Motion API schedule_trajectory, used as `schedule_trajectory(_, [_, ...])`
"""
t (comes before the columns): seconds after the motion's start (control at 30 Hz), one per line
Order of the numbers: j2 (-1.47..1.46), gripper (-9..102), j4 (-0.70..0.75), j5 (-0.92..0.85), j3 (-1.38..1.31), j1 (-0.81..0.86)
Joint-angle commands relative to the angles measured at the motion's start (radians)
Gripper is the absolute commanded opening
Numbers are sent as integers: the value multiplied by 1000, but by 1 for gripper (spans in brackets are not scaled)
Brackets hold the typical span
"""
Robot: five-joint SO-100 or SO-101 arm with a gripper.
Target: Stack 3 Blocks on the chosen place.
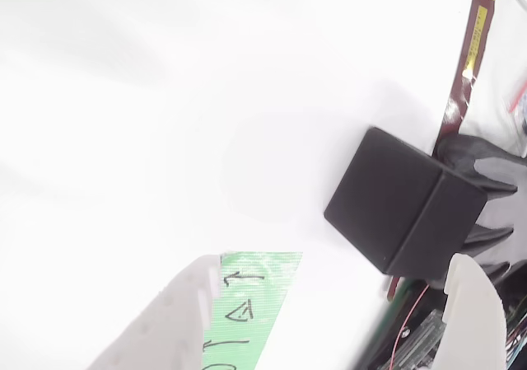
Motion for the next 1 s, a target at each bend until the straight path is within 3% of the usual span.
schedule_trajectory(0.0, [-71, 32, 31, 40, -150, -23])
schedule_trajectory(0.43, [-367, 32, -107, 124, -459, 2])
schedule_trajectory(0.97, [-482, 32, -100, 132, -434, 40])
